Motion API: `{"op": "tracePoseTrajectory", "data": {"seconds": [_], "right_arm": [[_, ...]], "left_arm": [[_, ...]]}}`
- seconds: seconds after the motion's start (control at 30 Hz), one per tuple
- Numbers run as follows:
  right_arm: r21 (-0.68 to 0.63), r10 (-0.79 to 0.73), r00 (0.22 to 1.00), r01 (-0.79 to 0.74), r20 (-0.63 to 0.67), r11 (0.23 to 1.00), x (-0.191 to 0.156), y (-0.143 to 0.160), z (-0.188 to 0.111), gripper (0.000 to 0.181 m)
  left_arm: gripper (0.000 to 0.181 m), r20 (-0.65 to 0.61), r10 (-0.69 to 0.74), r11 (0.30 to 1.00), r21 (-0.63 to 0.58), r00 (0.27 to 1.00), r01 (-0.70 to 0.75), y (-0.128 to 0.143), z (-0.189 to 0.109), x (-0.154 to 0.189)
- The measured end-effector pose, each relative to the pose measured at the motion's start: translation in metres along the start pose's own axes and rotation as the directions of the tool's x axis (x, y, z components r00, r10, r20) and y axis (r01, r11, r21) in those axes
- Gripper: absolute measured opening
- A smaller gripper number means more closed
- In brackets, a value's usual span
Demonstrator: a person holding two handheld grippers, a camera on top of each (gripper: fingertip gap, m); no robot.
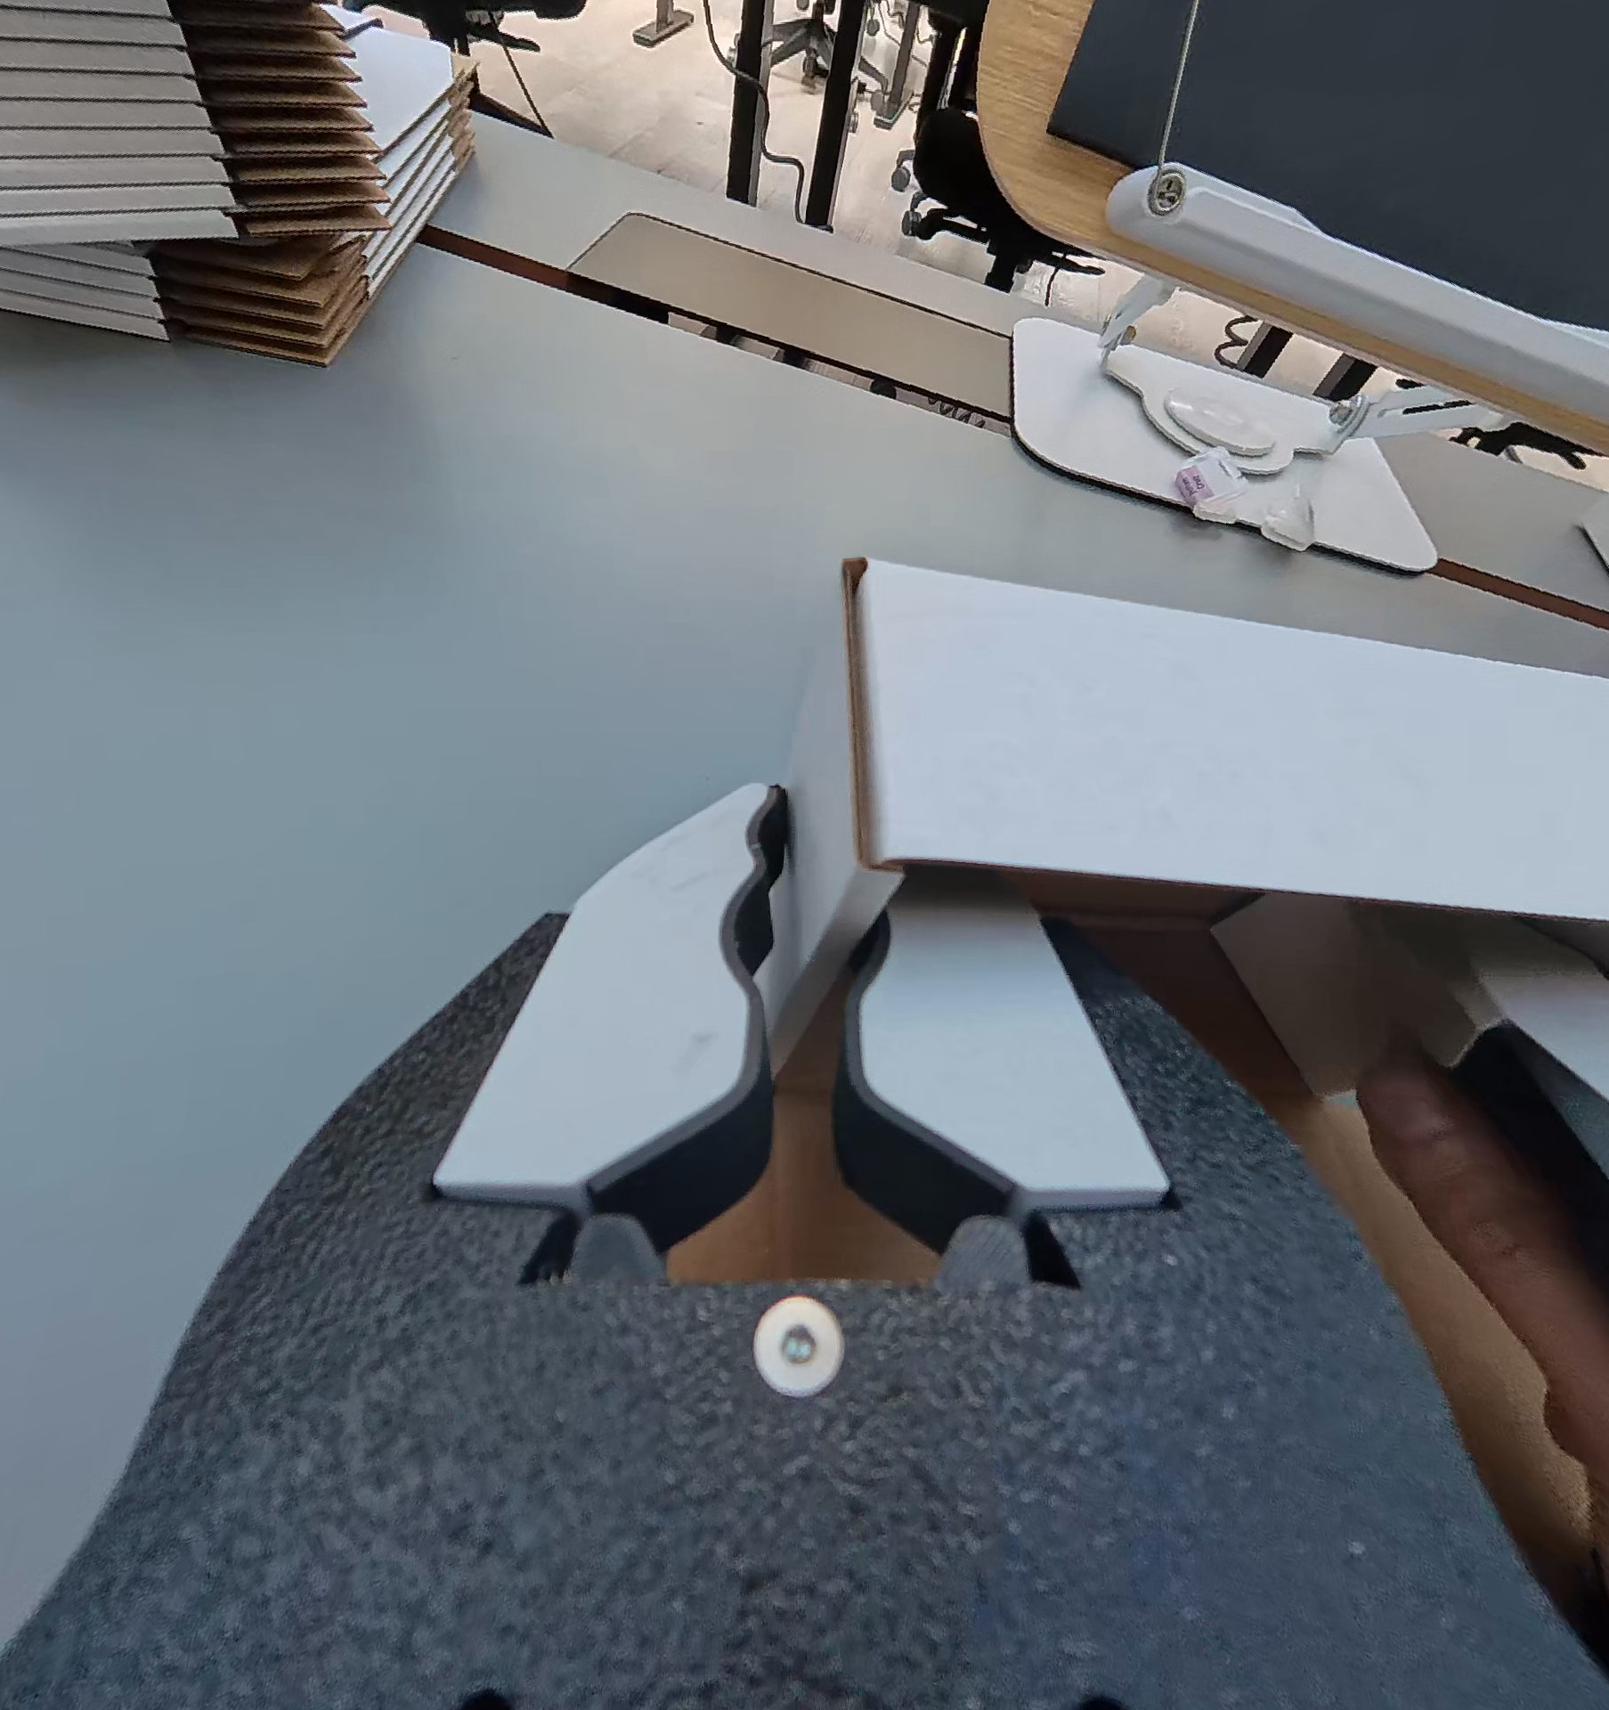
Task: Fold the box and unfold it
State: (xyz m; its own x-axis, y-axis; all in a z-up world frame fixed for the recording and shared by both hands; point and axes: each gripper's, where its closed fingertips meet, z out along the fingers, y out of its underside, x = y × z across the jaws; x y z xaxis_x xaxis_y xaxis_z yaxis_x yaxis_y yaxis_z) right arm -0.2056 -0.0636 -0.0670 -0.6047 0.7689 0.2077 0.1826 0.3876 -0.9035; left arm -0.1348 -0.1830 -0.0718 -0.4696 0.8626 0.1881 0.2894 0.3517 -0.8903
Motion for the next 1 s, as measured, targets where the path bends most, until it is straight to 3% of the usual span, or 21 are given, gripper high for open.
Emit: {"op": "tracePoseTrajectory", "data": {"seconds": [0.17,0.37,0.87,1.0], "right_arm": [[0.004,-0.033,0.999,0.033,-0.011,0.999,-0.002,-0.002,0.002,0.022],[0.05,-0.029,0.998,0.031,-0.049,0.998,0.001,-0.008,-0.003,0.008],[0.014,-0.014,0.997,0.015,-0.074,1.0,0.005,-0.004,0.0,0.009],[0.003,-0.007,0.998,0.007,-0.057,1.0,0.005,-0.002,0.001,0.009]], "left_arm": [[0.01,0.008,-0.018,1.0,0.004,1.0,0.018,-0.001,0.001,-0.002],[0.006,0.036,-0.024,1.0,0.008,0.999,0.024,-0.002,0.002,-0.007],[0.006,0.11,0.185,0.983,-0.021,0.977,-0.184,-0.005,0.01,-0.006],[0.005,0.078,0.15,0.989,-0.018,0.986,-0.149,-0.005,0.01,-0.006]]}}
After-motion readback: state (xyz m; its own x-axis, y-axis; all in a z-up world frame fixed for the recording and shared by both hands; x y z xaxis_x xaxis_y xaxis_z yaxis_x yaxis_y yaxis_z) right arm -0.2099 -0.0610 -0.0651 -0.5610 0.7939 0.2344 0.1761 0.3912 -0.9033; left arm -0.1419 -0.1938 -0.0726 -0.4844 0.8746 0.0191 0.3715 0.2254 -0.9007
